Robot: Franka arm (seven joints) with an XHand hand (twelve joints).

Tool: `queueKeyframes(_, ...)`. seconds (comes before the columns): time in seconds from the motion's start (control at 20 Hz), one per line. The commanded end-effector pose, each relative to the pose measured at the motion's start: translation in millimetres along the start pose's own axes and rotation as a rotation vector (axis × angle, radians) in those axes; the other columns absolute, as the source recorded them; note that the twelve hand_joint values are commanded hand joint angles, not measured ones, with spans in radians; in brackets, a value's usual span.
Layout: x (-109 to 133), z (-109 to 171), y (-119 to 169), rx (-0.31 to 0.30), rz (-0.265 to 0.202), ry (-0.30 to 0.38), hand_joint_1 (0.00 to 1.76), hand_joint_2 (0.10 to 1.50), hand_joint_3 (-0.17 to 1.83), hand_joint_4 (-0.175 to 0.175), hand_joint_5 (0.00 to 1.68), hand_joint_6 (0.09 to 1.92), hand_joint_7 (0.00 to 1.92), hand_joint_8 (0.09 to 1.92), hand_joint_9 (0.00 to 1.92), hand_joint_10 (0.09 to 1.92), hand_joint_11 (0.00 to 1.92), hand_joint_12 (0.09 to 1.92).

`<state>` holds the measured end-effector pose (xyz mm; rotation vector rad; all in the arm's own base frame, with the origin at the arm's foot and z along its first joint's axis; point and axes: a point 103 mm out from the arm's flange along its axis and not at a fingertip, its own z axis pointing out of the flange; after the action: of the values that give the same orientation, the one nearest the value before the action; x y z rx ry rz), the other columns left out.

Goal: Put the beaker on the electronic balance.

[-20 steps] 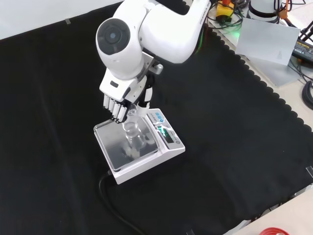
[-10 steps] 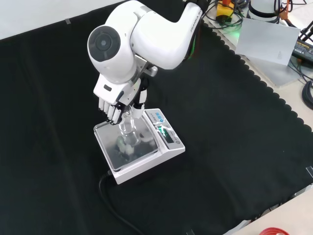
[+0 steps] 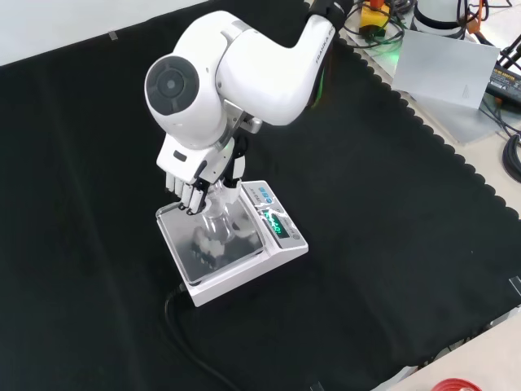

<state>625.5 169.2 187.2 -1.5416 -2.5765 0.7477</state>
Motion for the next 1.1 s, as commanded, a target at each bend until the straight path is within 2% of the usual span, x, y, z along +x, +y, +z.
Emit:
queueKeyframes(0.05,7.2,-5.5,5.1,-0.005,-0.016,0.018,1.09,1.19,0.0,-0.113,0.83,1.25,0.84,0.85,1.01,0.82,0.9,1.08)
queueKeyframes(0.3,2.7,-6.9,3.3,0.013,-0.011,0.031,1.07,1.2,0.0,-0.089,0.82,1.26,0.81,0.86,0.99,0.81,0.86,1.12)
queueKeyframes(0.45,-3.0,-6.7,0.0,0.021,-0.002,0.036,1.04,1.21,0.0,-0.051,0.79,1.29,0.69,0.87,0.9,0.81,0.71,1.23)
queueKeyframes(0.5,-4.6,-6.4,-1.2,0.02,0.004,0.035,1.05,1.19,-0.01,-0.047,0.74,1.21,0.67,0.86,0.88,0.81,0.67,1.24)
queueKeyframes(0.6,-5.6,-5.0,-2.0,0.022,0.008,0.036,1.05,1.16,-0.04,-0.047,0.68,1.07,0.64,0.84,0.86,0.79,0.64,1.26)
queueKeyframes(0.7,-4.9,-2.8,-1.2,0.022,0.007,0.038,1.06,1.16,-0.06,-0.046,0.67,1.0,0.64,0.82,0.86,0.77,0.62,1.26)
queueKeyframes(0.85,-4.0,0.6,-0.8,0.021,0.002,0.046,1.06,1.2,-0.16,-0.046,0.68,0.96,0.65,0.8,0.87,0.75,0.62,1.26)
queueKeyframes(1.1,-4.6,4.6,-1.3,0.01,0.0,0.062,1.06,1.21,-0.17,-0.044,0.7,0.96,0.67,0.8,0.88,0.75,0.62,1.26)
